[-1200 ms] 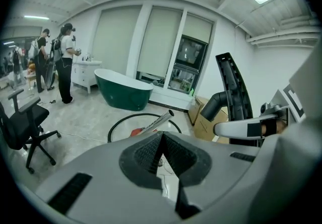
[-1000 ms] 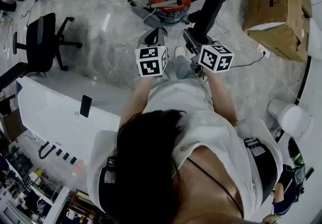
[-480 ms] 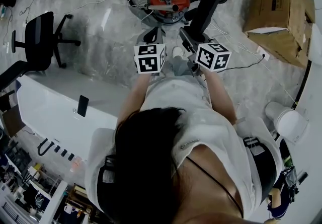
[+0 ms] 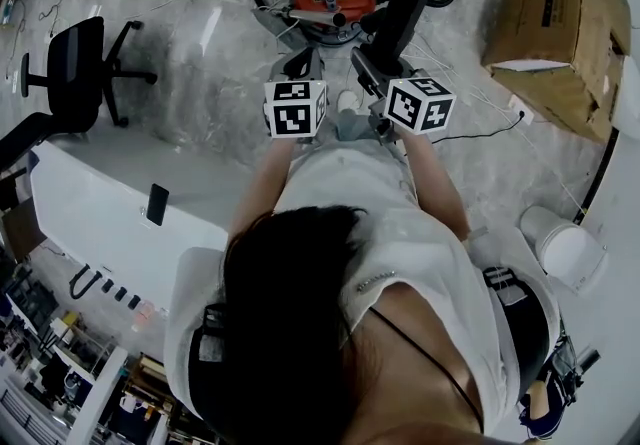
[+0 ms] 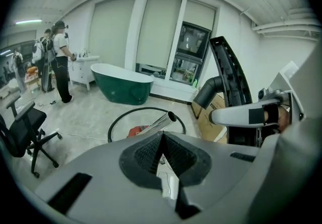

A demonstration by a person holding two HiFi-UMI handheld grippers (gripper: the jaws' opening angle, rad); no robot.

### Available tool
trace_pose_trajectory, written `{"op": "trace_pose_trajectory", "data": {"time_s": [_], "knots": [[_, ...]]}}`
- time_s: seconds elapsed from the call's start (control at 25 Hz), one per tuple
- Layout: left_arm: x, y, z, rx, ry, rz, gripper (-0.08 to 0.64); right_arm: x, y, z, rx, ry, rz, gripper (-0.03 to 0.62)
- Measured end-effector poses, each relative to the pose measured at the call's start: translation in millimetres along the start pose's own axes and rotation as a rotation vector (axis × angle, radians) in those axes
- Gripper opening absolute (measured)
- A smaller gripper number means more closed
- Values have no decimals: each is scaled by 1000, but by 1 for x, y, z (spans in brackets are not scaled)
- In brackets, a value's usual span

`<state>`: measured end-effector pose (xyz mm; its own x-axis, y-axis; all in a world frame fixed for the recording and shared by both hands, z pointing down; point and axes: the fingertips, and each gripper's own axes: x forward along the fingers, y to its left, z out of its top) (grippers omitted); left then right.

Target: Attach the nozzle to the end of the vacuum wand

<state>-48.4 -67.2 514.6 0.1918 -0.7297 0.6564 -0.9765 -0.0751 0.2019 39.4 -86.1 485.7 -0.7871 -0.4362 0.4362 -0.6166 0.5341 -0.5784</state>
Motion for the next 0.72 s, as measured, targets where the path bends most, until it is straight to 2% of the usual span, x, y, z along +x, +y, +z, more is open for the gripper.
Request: {"op": "trace_pose_trajectory", "data": {"time_s": [0.08,0.28,0.72], "knots": [[6,-1,1,-8,8,9,3,1,-7,1,-8,19,3,87],[16,0,23,-10,-32,38,3,6,-17,23,-88,11,18,87],[23,-6,21,-33,-49,73,3,11,-24,28,-114,51,82,87]]}}
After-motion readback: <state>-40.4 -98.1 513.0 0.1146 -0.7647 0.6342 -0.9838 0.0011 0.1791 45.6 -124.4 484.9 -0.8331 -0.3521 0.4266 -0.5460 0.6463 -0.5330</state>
